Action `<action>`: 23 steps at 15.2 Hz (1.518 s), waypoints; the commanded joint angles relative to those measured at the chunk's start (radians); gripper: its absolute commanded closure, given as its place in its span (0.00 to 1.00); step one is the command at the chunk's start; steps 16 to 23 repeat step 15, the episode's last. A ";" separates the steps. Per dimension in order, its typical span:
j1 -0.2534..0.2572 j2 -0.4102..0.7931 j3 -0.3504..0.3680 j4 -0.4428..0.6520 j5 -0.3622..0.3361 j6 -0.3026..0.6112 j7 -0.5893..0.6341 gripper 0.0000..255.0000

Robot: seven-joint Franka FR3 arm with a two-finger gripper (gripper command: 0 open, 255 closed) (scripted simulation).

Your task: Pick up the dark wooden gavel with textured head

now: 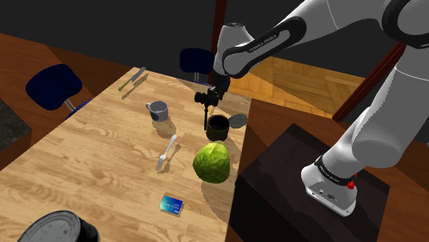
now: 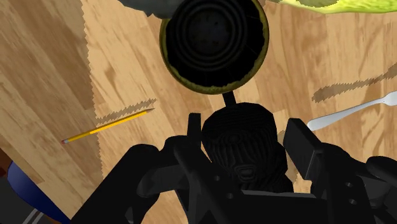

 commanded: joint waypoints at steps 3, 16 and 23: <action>-0.001 -0.032 0.001 0.014 0.003 -0.046 0.000 1.00; -0.003 -0.110 0.002 0.064 0.010 -0.174 -0.001 1.00; -0.003 -0.110 0.002 0.064 0.010 -0.174 -0.001 1.00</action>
